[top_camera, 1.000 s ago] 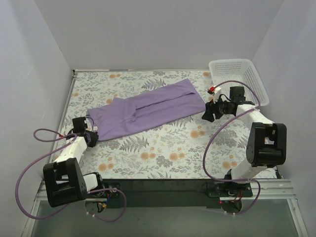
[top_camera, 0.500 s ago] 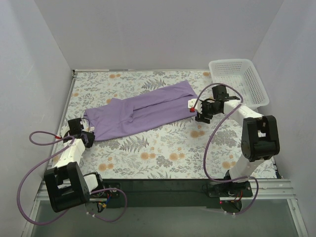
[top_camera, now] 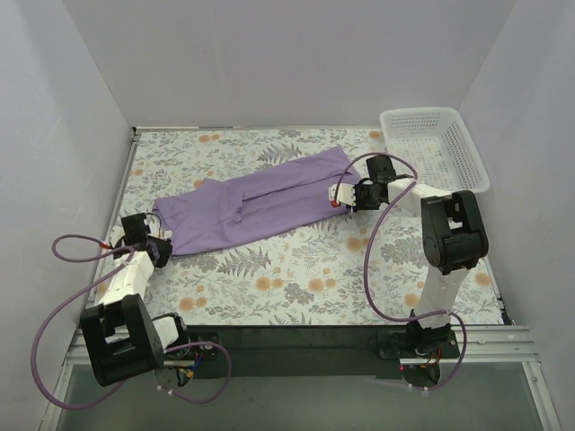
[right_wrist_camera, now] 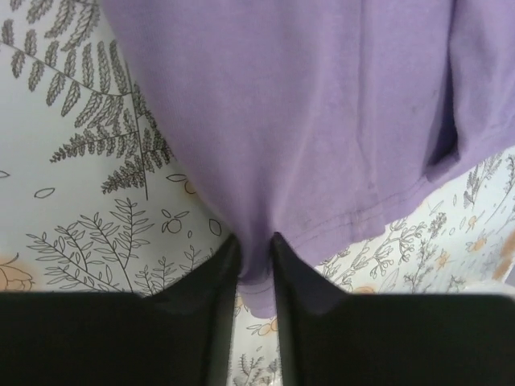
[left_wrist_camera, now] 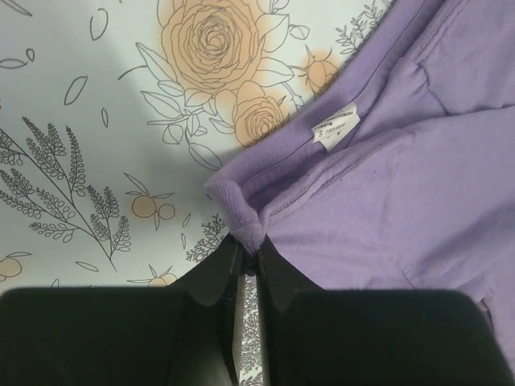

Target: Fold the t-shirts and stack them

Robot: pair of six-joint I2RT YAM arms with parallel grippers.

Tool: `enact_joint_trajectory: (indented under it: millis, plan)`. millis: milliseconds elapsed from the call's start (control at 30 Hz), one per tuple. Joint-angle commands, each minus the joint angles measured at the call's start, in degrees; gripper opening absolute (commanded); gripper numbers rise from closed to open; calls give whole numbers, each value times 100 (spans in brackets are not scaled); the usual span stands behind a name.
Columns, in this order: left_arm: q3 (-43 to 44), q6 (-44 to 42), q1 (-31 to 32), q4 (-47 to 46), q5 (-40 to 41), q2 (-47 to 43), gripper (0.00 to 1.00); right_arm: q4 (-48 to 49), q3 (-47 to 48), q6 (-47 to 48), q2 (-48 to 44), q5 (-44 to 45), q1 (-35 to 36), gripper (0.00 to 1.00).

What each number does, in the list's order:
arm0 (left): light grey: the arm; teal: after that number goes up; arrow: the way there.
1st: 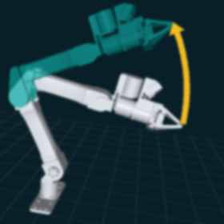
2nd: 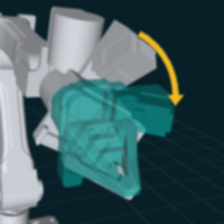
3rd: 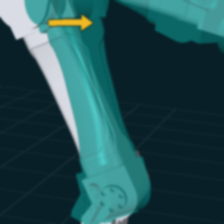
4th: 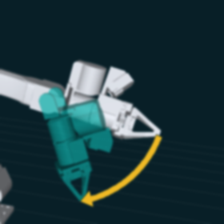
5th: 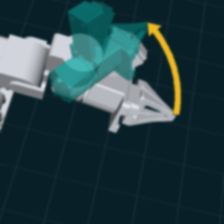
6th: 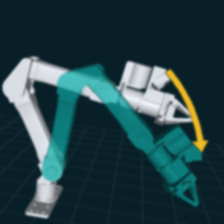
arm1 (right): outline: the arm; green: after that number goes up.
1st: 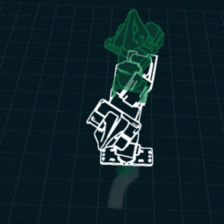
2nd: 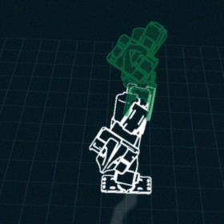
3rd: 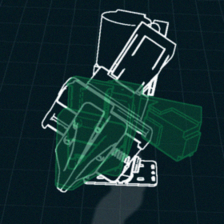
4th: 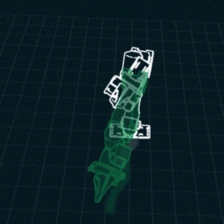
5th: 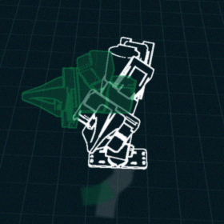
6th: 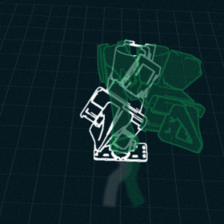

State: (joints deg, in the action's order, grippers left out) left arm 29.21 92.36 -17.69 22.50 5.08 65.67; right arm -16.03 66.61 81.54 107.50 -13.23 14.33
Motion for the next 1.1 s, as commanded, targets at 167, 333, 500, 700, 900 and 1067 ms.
enact_joint_trajectory:
  millis: [167, 333, 500, 700, 900, 1067]
  plan:
    - [453, -587, -173, -44, -139, 183, 0, -146, -551, 3, -219, 392, -18, 1]
    - [524, -815, -208, -62, -244, 376, 0, -347, -1823, -85, -1072, 436, -141, 1]
    - [559, -1097, -208, -36, -464, 333, 0, -1154, -2950, -225, -2425, 77, -176, 1]
    - [646, -1413, -208, 44, -912, 175, 0, -1718, -3348, -568, -3727, -337, -176, 27]
    - [963, -2002, -217, 9, -1762, -755, 50, -2140, -2200, -1447, -4089, -1153, -167, 60]
    - [1367, -2388, -208, -535, -2984, -662, 83, -2378, -1266, -2245, -3134, -2664, -45, 62]
